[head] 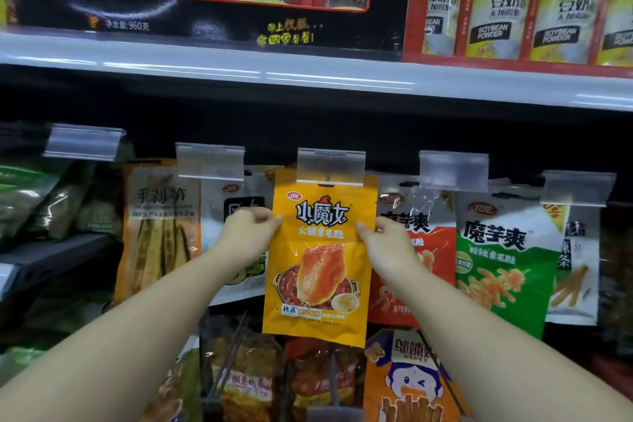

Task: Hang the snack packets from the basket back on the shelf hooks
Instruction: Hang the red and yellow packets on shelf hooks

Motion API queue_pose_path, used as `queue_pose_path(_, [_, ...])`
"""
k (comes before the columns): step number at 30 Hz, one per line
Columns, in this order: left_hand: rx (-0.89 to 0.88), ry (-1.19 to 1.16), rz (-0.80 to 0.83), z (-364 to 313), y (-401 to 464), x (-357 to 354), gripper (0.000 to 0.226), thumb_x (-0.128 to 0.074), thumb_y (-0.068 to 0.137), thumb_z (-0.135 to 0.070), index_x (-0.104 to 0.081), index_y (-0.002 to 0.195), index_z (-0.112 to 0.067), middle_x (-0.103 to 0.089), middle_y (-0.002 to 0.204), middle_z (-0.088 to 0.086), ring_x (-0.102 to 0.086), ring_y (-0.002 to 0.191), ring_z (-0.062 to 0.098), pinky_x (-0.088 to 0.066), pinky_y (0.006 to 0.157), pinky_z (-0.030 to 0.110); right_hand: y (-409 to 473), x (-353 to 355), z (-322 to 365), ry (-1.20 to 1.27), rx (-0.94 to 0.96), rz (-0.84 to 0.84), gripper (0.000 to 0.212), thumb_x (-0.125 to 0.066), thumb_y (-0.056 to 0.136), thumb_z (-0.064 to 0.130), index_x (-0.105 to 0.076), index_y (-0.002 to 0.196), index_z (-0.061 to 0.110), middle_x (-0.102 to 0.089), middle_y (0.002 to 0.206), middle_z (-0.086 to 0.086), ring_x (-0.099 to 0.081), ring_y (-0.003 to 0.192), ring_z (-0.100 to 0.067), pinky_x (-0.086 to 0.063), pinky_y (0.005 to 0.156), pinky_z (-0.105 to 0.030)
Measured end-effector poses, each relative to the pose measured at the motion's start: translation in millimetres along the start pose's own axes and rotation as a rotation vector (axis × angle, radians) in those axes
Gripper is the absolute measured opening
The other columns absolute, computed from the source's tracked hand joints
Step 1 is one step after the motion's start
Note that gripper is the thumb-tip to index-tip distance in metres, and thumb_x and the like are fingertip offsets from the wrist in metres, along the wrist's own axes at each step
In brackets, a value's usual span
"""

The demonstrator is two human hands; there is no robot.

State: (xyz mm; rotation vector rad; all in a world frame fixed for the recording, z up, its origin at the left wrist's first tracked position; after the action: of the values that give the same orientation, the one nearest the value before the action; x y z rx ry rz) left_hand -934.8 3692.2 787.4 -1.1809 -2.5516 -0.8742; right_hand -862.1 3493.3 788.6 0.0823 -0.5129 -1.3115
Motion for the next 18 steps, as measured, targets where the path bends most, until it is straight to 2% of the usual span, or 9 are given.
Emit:
queue_pose_path(1, [0.006, 0.002, -0.004, 1.8, 6.1, -2.9, 0.032, -0.05, 0.097, -0.031, -0.069, 0.09, -0.006, -0.069, 0.09, 0.019, -0.059, 0.076, 0.025, -0.05, 0.074, 0.034, 4.9, -0.6, -0.1, -0.003, -0.01, -0.019, 0.023, -0.047, 0.1, 0.027, -0.063, 0.109, 0.013, -0.066, 0.112, -0.02, -0.065, 0.091, -0.031, -0.052, 0.084, -0.044])
queue_pose_path(3, [0.036, 0.045, -0.001, 5.1, 16.0, -8.5, 0.028, -0.049, 0.098, -0.031, -0.065, 0.08, -0.017, -0.065, 0.082, 0.008, -0.057, 0.073, 0.019, -0.043, 0.064, 0.025, 21.5, -3.9, -4.3, -0.013, -0.015, -0.037, 0.022, -0.048, 0.099, 0.026, -0.064, 0.1, 0.01, -0.069, 0.097, -0.019, -0.06, 0.075, -0.026, -0.049, 0.07, -0.036])
queue_pose_path(4, [0.048, 0.074, -0.005, 7.6, 21.7, -11.7, 0.025, -0.049, 0.098, -0.033, -0.064, 0.081, -0.021, -0.065, 0.084, 0.005, -0.059, 0.077, 0.02, -0.042, 0.064, 0.025, 28.3, -6.3, -6.1, -0.025, -0.027, -0.04, 0.022, -0.049, 0.099, 0.025, -0.063, 0.097, 0.009, -0.067, 0.088, -0.016, -0.056, 0.07, -0.023, -0.045, 0.065, -0.031])
queue_pose_path(6, [0.074, 0.097, -0.033, 14.5, 35.5, -18.1, 0.023, -0.052, 0.096, -0.035, -0.069, 0.098, -0.019, -0.068, 0.1, 0.005, -0.061, 0.09, 0.023, -0.043, 0.072, 0.028, 42.2, -11.2, -11.7, -0.058, -0.048, -0.061, 0.023, -0.05, 0.098, 0.025, -0.062, 0.098, 0.006, -0.06, 0.081, -0.009, -0.053, 0.068, -0.021, -0.04, 0.062, -0.029])
queue_pose_path(9, [0.118, 0.127, -0.095, 19.8, 54.3, -25.0, 0.033, -0.054, 0.094, -0.032, -0.064, 0.121, -0.017, -0.066, 0.114, 0.007, -0.059, 0.093, 0.022, -0.043, 0.073, 0.025, 65.2, -17.0, -17.7, -0.094, -0.089, -0.111, 0.026, -0.054, 0.095, 0.021, -0.063, 0.105, -0.001, -0.058, 0.086, -0.012, -0.053, 0.077, -0.024, -0.037, 0.066, -0.027])
queue_pose_path(11, [0.136, 0.18, -0.117, 24.7, 66.7, -28.4, 0.032, -0.055, 0.09, -0.029, -0.066, 0.116, -0.014, -0.067, 0.111, 0.01, -0.059, 0.087, 0.024, -0.046, 0.07, 0.027, 78.4, -20.1, -17.9, -0.154, -0.121, -0.129, 0.02, -0.055, 0.091, 0.014, -0.064, 0.098, -0.001, -0.057, 0.088, -0.014, -0.053, 0.078, -0.027, -0.036, 0.065, -0.027])
queue_pose_path(13, [0.158, 0.205, -0.118, 29.9, 76.0, -32.0, 0.027, -0.057, 0.087, -0.024, -0.067, 0.102, -0.004, -0.067, 0.103, 0.015, -0.059, 0.087, 0.029, -0.05, 0.074, 0.032, 90.1, -22.7, -20.7, -0.245, -0.164, -0.118, 0.017, -0.052, 0.092, 0.011, -0.062, 0.093, -0.002, -0.059, 0.097, -0.02, -0.057, 0.088, -0.032, -0.038, 0.067, -0.028])
queue_pose_path(16, [0.204, 0.208, -0.098, 37.6, 83.9, -38.7, 0.021, -0.056, 0.088, -0.021, -0.061, 0.079, -0.002, -0.064, 0.094, 0.019, -0.059, 0.088, 0.032, -0.049, 0.075, 0.033, 100.8, -26.1, -24.9, -0.317, -0.171, -0.107, 0.03, -0.047, 0.096, 0.011, -0.057, 0.119, -0.004, -0.057, 0.127, -0.02, -0.054, 0.118, -0.033, -0.044, 0.088, -0.031])
queue_pose_path(18, [0.193, 0.188, -0.084, 39.8, 86.9, -42.9, 0.02, -0.055, 0.09, -0.021, -0.063, 0.084, -0.004, -0.064, 0.097, 0.018, -0.06, 0.092, 0.032, -0.045, 0.071, 0.029, 104.9, -26.9, -27.7, -0.336, -0.192, -0.117, 0.033, -0.043, 0.098, 0.013, -0.054, 0.125, -0.004, -0.054, 0.132, -0.02, -0.051, 0.123, -0.033, -0.043, 0.095, -0.03])
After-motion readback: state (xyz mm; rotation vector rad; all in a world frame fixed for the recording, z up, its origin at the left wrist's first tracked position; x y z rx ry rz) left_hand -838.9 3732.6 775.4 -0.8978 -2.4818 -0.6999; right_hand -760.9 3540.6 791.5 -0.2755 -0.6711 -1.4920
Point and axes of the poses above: each hand's wrist, its own y-axis towards the middle knuckle, its own x-axis out of the back of the hand, z = x × y, the point moved 2 cm from there along y, towards the middle knuckle
